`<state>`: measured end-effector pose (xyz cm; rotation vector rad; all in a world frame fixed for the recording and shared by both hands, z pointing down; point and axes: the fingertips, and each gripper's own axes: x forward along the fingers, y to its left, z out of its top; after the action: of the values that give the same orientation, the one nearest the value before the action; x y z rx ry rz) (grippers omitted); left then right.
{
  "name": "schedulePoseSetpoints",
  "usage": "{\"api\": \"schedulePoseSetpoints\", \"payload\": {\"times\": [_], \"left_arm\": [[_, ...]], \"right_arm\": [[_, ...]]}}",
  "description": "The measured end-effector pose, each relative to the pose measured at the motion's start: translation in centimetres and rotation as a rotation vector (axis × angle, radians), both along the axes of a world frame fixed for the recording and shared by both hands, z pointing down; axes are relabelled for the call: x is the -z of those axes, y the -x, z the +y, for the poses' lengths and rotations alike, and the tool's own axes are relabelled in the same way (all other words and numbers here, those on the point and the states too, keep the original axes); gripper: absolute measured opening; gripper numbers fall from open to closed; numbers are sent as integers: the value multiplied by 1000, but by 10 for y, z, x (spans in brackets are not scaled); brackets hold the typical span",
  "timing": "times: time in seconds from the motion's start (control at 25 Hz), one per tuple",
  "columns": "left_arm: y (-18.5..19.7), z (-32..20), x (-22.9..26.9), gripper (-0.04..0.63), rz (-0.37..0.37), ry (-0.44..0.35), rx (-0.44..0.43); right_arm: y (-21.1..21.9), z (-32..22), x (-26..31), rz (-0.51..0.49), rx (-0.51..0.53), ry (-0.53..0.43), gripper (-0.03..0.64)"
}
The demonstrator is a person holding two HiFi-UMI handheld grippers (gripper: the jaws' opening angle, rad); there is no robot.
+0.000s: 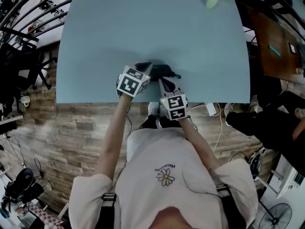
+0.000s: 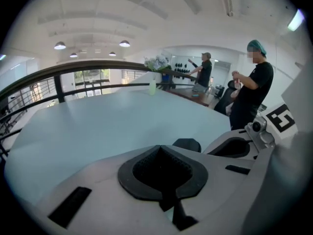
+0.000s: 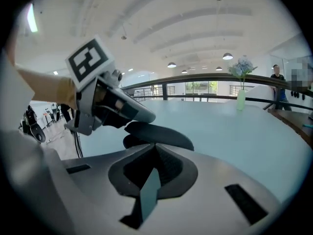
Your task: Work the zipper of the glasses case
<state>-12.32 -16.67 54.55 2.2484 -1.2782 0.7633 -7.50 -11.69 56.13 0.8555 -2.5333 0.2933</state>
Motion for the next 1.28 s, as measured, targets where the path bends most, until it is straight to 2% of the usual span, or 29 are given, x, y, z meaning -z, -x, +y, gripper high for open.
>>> {"api": "schedulePoseSetpoints", "payload": {"times": [0.16,0.36,0.56,0.64,0.76,0.84,1.04,1.28], "left_arm": [[-7,20,-14,14,1,30,5],[-8,30,-18,14,-3,18,37],[-7,26,-17,14,20,11,65],[-1,27,-8,14,18,-9,91],[6,42,13,14,82,-47,162],[9,59,9,14,104,-18,199],[20,79,-37,14,109,141,264],[29,68,-45,14,88,142,286]], "right_arm": [[-21,-4,24,-48,23,-47,8],[-20,-39,17,103,174,-122,8],[-3,-37,6,165,358,-65,8],[0,-36,2,193,366,-76,8],[1,-38,1,193,354,-75,8],[1,-38,0,193,366,-75,8],[2,-37,0,194,370,-74,8],[2,-34,0,234,364,-93,8]]}}
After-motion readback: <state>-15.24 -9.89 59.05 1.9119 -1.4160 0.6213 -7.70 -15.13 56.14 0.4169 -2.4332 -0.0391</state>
